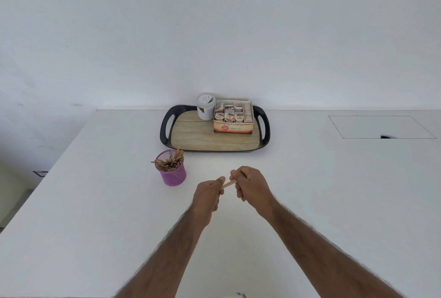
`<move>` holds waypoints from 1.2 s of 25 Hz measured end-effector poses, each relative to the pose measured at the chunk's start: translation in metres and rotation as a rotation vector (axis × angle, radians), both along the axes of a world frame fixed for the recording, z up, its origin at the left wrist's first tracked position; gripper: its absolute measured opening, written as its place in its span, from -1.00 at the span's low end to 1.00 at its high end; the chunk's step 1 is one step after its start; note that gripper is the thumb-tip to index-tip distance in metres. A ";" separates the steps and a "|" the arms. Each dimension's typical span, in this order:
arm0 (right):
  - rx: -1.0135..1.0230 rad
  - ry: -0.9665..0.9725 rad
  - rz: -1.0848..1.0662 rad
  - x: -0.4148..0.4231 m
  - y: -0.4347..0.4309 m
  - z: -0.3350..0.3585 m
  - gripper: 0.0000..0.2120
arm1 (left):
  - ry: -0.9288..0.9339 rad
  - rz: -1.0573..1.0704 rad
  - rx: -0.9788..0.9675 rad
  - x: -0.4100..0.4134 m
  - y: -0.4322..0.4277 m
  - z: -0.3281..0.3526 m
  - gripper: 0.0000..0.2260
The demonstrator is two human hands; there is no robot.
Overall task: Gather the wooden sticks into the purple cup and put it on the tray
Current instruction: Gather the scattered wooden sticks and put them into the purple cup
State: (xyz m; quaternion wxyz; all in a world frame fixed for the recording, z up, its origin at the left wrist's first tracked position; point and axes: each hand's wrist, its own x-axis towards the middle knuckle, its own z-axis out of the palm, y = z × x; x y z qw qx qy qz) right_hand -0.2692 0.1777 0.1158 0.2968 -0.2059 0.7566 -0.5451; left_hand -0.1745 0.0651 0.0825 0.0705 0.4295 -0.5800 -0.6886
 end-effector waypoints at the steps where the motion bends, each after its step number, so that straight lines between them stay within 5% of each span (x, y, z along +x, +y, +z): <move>1: -0.009 -0.001 0.007 -0.005 0.002 0.003 -0.83 | 0.004 0.023 0.003 0.003 -0.003 -0.001 -0.63; 13: 0.101 0.090 0.160 -0.012 -0.013 0.013 -0.91 | 0.032 0.106 -0.214 0.016 -0.016 -0.018 -0.53; 16: 0.166 0.196 0.134 -0.014 -0.014 0.014 -0.88 | -0.075 0.024 -0.632 0.034 -0.015 -0.037 -0.50; 19: 0.256 0.320 0.130 -0.019 -0.014 0.016 -0.85 | -0.398 -0.208 -1.076 0.074 -0.015 -0.081 -0.41; 23: 0.233 0.538 0.194 -0.021 -0.029 0.031 -0.83 | -0.660 -0.146 -1.052 0.110 -0.032 -0.101 -0.16; 30: 0.124 0.815 0.272 -0.012 -0.120 0.078 -0.84 | -0.650 -0.207 -1.089 0.122 -0.093 -0.096 -0.12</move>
